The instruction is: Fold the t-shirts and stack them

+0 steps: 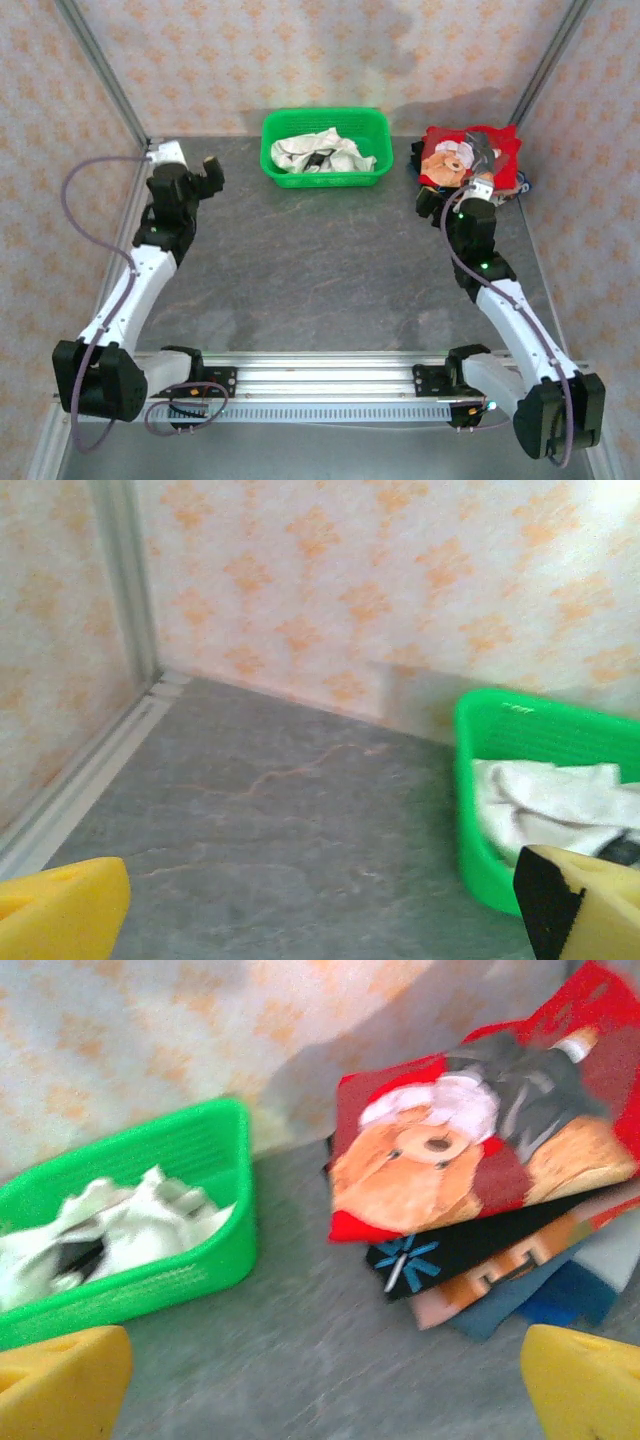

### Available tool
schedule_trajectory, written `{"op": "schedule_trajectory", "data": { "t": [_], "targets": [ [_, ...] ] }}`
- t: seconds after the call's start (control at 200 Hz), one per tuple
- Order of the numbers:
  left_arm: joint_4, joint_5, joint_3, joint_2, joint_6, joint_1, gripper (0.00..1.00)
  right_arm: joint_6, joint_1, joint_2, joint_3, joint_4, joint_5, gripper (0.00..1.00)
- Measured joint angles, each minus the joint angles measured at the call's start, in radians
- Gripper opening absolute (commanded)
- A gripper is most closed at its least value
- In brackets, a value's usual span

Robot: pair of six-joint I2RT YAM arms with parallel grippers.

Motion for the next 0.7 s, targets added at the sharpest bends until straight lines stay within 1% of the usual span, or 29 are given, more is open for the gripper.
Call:
{"op": "schedule_trajectory", "data": {
  "t": [0.06,0.17,0.265,0.35,0.5,0.545,0.7],
  "targets": [
    [-0.095,0.051,0.126,0.063,-0.030,0.000,1.00,0.025,0.009,0.008,0.053,-0.107,-0.058,1.00],
    [-0.238,0.163,0.330,0.238,-0.083,0.000,1.00,0.061,0.040,0.067,0.154,-0.273,-0.150,0.99],
    [-0.330,0.250,0.463,0.399,-0.125,0.000,0.93,0.084,0.064,0.151,0.259,-0.368,-0.214,0.99],
    [-0.399,0.315,0.568,0.539,-0.153,-0.001,0.90,0.100,0.085,0.219,0.338,-0.414,-0.259,1.00],
    [-0.468,0.367,0.694,0.727,-0.191,-0.008,0.84,0.117,0.134,0.321,0.449,-0.459,-0.324,0.99],
    [-0.479,0.374,0.722,0.768,-0.198,-0.011,0.82,0.121,0.148,0.348,0.481,-0.469,-0.339,0.99],
    [-0.502,0.389,0.816,0.895,-0.224,-0.020,0.77,0.142,0.182,0.451,0.594,-0.496,-0.372,0.99]
  ]
}}
